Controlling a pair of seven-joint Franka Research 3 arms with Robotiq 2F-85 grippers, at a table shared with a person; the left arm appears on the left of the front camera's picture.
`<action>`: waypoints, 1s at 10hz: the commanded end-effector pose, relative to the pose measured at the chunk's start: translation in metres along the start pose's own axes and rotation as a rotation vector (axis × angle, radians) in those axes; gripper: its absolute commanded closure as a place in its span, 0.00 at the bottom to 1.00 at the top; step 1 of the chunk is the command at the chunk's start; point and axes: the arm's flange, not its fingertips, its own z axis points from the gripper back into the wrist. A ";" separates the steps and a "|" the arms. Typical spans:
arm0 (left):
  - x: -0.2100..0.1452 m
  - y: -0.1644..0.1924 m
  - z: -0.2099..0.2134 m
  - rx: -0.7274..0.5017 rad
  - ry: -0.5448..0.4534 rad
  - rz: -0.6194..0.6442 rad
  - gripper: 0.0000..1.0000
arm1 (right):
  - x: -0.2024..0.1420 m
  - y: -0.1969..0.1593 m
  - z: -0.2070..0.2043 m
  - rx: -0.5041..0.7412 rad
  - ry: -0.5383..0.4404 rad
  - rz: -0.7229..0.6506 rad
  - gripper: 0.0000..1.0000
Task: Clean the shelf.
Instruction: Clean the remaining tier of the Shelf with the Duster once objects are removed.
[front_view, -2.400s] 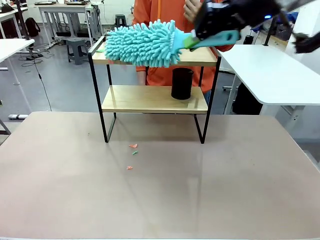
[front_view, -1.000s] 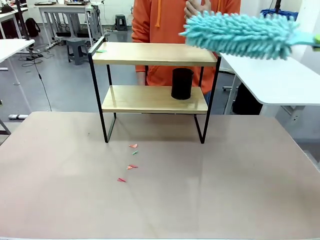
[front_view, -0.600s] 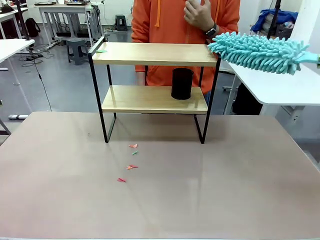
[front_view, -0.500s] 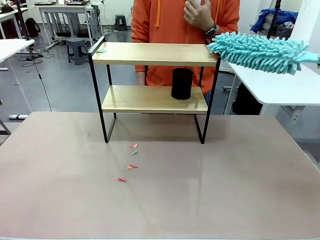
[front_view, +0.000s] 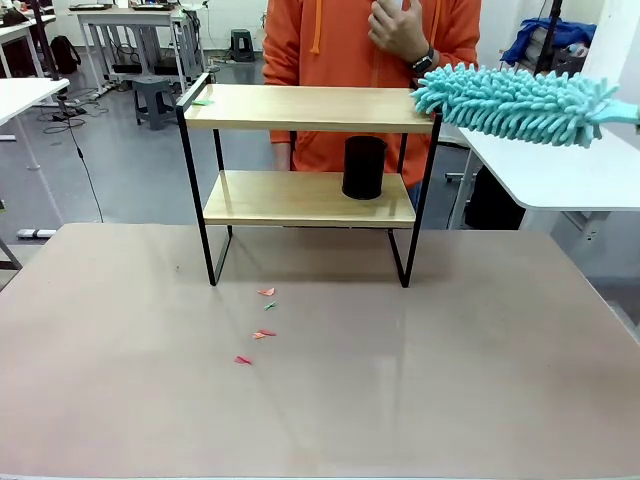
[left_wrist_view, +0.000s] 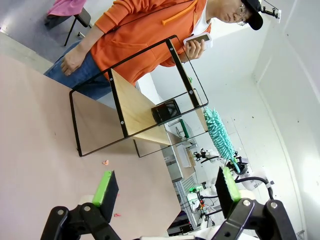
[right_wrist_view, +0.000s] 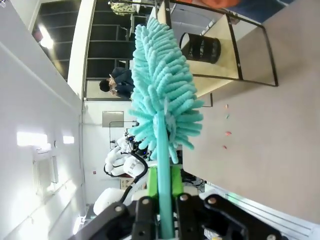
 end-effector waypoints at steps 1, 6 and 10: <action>-0.002 -0.002 0.000 -0.014 0.000 -0.021 0.00 | -0.012 0.050 -0.011 0.001 -0.071 0.126 0.87; -0.002 -0.002 0.000 -0.014 0.000 -0.021 0.00 | -0.042 0.174 -0.123 -0.218 0.021 0.513 0.87; -0.002 -0.002 0.000 -0.014 0.000 -0.021 0.00 | -0.061 0.210 -0.198 -0.285 0.136 0.648 0.87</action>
